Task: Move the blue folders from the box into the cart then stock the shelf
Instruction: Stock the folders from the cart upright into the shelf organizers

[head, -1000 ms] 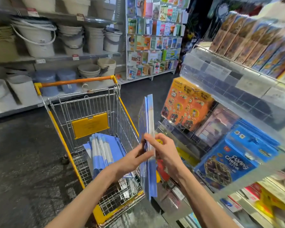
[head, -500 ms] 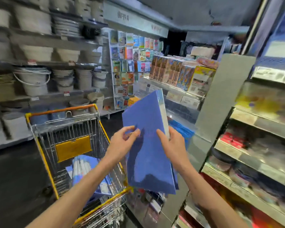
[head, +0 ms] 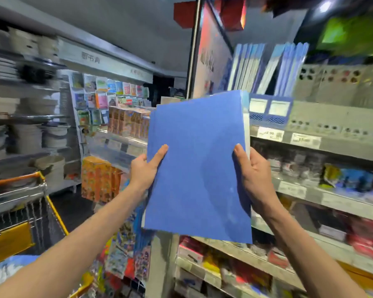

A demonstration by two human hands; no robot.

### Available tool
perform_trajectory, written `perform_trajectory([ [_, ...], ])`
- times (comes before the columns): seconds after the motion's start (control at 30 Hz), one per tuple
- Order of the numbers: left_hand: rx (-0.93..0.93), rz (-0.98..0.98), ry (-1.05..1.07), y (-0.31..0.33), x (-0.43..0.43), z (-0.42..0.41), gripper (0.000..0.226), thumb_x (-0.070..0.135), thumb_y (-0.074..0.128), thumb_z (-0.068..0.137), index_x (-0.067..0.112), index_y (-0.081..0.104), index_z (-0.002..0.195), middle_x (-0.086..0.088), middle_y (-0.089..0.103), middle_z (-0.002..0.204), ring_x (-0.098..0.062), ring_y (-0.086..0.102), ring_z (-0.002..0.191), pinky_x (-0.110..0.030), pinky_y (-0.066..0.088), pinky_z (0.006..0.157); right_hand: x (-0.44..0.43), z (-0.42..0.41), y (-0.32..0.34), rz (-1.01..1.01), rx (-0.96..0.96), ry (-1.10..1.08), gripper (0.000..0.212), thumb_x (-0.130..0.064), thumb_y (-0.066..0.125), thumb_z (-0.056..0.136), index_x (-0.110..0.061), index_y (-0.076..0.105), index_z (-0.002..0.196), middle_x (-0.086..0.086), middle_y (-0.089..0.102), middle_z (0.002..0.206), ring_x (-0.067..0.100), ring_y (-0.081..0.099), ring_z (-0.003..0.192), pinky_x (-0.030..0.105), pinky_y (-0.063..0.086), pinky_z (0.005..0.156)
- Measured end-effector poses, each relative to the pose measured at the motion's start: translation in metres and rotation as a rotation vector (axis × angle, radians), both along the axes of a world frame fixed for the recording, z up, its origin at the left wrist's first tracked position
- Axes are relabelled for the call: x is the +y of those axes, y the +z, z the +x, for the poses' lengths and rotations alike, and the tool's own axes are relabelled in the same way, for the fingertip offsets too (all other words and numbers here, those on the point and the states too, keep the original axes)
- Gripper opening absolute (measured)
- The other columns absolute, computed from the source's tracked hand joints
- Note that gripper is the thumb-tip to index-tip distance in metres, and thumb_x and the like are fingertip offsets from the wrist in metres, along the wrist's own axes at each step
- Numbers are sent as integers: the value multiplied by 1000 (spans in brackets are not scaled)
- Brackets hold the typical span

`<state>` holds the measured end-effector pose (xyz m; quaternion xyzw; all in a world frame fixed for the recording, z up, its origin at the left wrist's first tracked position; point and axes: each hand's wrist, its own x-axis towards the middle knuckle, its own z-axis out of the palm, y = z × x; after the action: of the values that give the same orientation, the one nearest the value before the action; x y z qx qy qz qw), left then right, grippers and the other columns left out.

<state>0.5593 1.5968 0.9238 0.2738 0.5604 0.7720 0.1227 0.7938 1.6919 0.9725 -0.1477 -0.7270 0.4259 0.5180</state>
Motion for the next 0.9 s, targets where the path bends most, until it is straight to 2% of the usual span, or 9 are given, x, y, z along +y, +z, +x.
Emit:
perform_trajectory([
  [0.1, 16, 85, -34, 29, 34, 26, 49, 52, 84, 75, 9, 74, 95, 2, 79, 90, -15, 75, 81, -33, 60, 69, 13, 38, 25, -25, -9, 36, 27, -34, 51, 103, -14, 64, 117, 0, 75, 109, 16, 72, 98, 31, 59, 79],
  [0.23, 89, 150, -82, 67, 80, 59, 44, 53, 81, 77, 13, 75, 94, 1, 79, 92, -19, 75, 86, -38, 61, 74, 29, 77, 56, 54, -7, -66, 30, -25, 67, 95, -16, 60, 123, -8, 73, 113, 5, 70, 100, 18, 54, 76],
  [0.33, 204, 111, -107, 96, 118, 75, 43, 56, 74, 83, 14, 69, 79, 12, 74, 73, -7, 68, 65, -27, 54, 62, 45, 92, 80, 105, 72, -182, 32, -31, 70, 90, -18, 64, 119, -5, 73, 114, 14, 70, 105, 38, 57, 89],
  [0.4, 333, 47, -98, 117, 140, 82, 55, 68, 65, 83, 19, 48, 65, 14, 53, 55, -10, 49, 51, -29, 40, 54, 59, 99, 100, 148, 116, -275, 31, -40, 68, 85, -20, 68, 108, -4, 75, 108, 20, 71, 101, 52, 55, 91],
  [0.47, 457, -50, -93, 131, 154, 85, 69, 85, 51, 73, 17, 52, 78, 0, 57, 69, -25, 54, 65, -38, 41, 65, 67, 101, 115, 157, 152, -334, 25, -40, 69, 82, -20, 69, 97, -3, 76, 98, 22, 71, 93, 56, 55, 88],
  [0.53, 572, -110, -81, 151, 173, 87, 88, 88, 43, 69, 15, 62, 115, -10, 71, 104, -30, 66, 100, -43, 51, 90, 79, 101, 135, 162, 207, -396, 22, -37, 70, 81, -20, 69, 94, -2, 76, 95, 25, 72, 92, 56, 56, 86],
  [0.6, 666, -122, -50, 168, 185, 92, 76, 79, 44, 82, 21, 57, 130, -4, 70, 119, -28, 63, 115, -42, 46, 101, 91, 98, 151, 198, 258, -477, 15, -35, 70, 82, -23, 68, 90, -5, 75, 91, 21, 72, 89, 53, 56, 85],
  [0.7, 827, -123, 20, 191, 208, 93, 51, 61, 41, 99, 24, 54, 132, -1, 68, 127, -28, 61, 118, -40, 43, 100, 113, 92, 176, 271, 321, -597, 11, -39, 68, 80, -29, 66, 85, -9, 74, 88, 19, 70, 89, 50, 55, 85],
  [0.9, 1098, -86, 140, 232, 262, 64, 47, 46, 47, 102, 17, 49, 139, -9, 59, 140, -32, 58, 123, -41, 43, 99, 160, 71, 225, 402, 405, -742, 11, -38, 66, 82, -29, 64, 89, -12, 73, 92, 22, 67, 95, 49, 50, 95],
])
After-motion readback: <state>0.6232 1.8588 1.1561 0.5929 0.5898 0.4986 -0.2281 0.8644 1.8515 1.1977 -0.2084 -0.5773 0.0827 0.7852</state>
